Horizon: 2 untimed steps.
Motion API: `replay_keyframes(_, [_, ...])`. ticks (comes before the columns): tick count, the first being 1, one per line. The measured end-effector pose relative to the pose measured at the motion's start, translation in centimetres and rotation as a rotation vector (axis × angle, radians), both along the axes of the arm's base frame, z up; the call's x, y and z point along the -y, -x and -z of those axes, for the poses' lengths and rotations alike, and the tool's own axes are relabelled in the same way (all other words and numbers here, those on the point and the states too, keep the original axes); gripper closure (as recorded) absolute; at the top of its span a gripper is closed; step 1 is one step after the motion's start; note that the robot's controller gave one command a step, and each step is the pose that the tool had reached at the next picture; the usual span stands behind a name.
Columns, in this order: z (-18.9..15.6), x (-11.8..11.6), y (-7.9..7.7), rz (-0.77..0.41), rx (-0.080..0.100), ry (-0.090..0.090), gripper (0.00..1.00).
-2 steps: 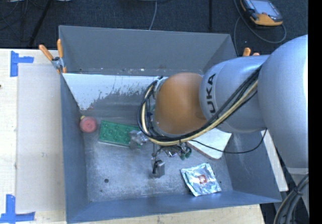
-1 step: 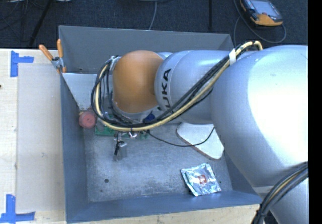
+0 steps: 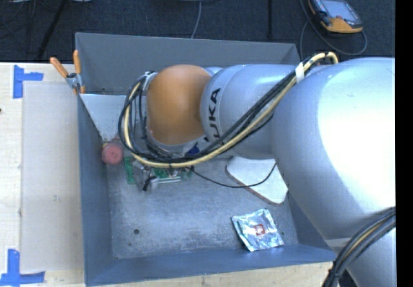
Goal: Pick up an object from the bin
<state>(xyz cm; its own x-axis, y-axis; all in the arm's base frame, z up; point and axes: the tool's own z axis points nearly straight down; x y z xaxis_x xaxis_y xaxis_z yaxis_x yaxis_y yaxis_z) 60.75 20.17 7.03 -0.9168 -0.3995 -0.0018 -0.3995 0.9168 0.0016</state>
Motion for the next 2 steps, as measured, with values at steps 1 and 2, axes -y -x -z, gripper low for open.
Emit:
replay_keyframes(1, [-12.97,1.23,3.22,0.033,0.006,-0.001,1.0])
replay_keyframes(2, [-12.47,1.29,3.31,0.035,0.0,0.001,0.0])
